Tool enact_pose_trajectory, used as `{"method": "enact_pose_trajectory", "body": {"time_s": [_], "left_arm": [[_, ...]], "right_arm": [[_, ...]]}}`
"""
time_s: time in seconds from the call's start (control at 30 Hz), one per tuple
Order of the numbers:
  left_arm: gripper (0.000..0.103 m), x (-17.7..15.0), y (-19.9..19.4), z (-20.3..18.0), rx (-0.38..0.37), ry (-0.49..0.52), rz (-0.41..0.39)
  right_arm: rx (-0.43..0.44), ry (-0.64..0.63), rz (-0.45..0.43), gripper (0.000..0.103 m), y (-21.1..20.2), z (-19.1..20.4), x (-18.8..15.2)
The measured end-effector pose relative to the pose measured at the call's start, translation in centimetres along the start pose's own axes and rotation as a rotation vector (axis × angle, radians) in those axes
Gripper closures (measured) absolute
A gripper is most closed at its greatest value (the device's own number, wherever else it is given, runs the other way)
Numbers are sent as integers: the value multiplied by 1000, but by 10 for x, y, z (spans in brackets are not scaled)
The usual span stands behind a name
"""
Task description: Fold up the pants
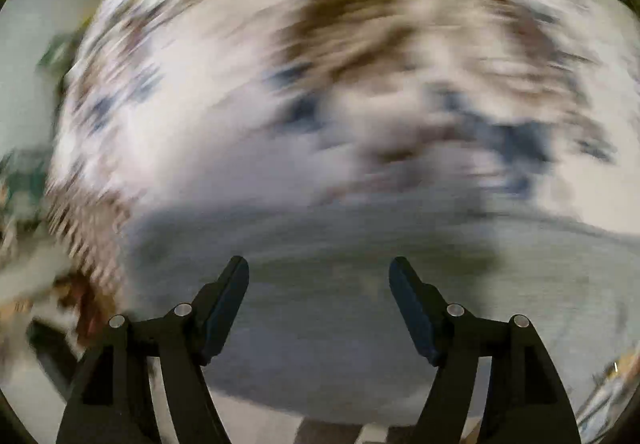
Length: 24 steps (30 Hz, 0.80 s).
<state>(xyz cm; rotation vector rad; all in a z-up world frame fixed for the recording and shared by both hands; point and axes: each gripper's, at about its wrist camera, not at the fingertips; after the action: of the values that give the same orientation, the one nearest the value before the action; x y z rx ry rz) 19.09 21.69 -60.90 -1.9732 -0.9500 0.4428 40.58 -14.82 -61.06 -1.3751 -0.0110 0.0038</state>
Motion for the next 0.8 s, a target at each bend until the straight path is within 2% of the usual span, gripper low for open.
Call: {"method": "enact_pose_trajectory", "body": {"time_s": [0.07, 0.13, 0.17, 0.2, 0.27, 0.3, 0.33, 0.37, 0.47, 0.53, 0.57, 0.6, 0.67, 0.77, 0.8], "left_arm": [[33, -3, 8, -3, 26, 7, 8], [33, -5, 13, -4, 43, 15, 7], [33, -6, 14, -5, 52, 20, 6], [33, -6, 15, -6, 59, 28, 5], [33, -6, 16, -8, 79, 48, 0], [33, -7, 17, -9, 85, 60, 2], [33, -7, 18, -10, 90, 69, 2], [33, -7, 18, -11, 98, 79, 0], [33, -8, 25, -11, 124, 110, 4], [34, -8, 28, -10, 121, 119, 6], [56, -8, 26, -10, 103, 128, -7], [75, -9, 24, -11, 87, 144, -27], [83, -11, 13, -17, 65, 179, -70], [86, -12, -6, -25, 45, 209, -142], [86, -11, -8, -25, 44, 212, -150]], "right_arm": [[-10, 35, 30, 28, 12, -38, 6], [56, -3, 87, 30, 33, -58, 12], [83, -10, 90, 62, 39, -59, 14], [57, -28, 78, 93, 42, -63, 16], [6, -47, 7, 94, 37, -68, 22], [-10, -30, -24, 101, 35, -74, 26], [-38, -19, -40, 103, 33, -78, 29], [-54, -16, -56, 103, 31, -81, 32], [75, 25, -3, 102, 30, -90, 28], [86, 13, 1, 99, 20, -88, 12], [75, 6, -2, 88, 17, -83, 1], [66, 7, -3, 69, 12, -83, -9], [82, 37, -8, 53, 3, -87, -35], [137, 104, 13, 50, 2, -96, -66], [151, 128, 19, 41, 2, -104, -72]]}}
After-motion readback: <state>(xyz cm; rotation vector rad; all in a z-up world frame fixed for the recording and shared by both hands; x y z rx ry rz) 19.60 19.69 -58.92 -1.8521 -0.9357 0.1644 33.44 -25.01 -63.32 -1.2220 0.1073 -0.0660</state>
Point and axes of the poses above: each gripper's, at about its wrist camera, not at the fingertips, and y roughly the way its jaws point, z to its left, x to its top, and after that the axes turned 9 degrees about -y, right-handed
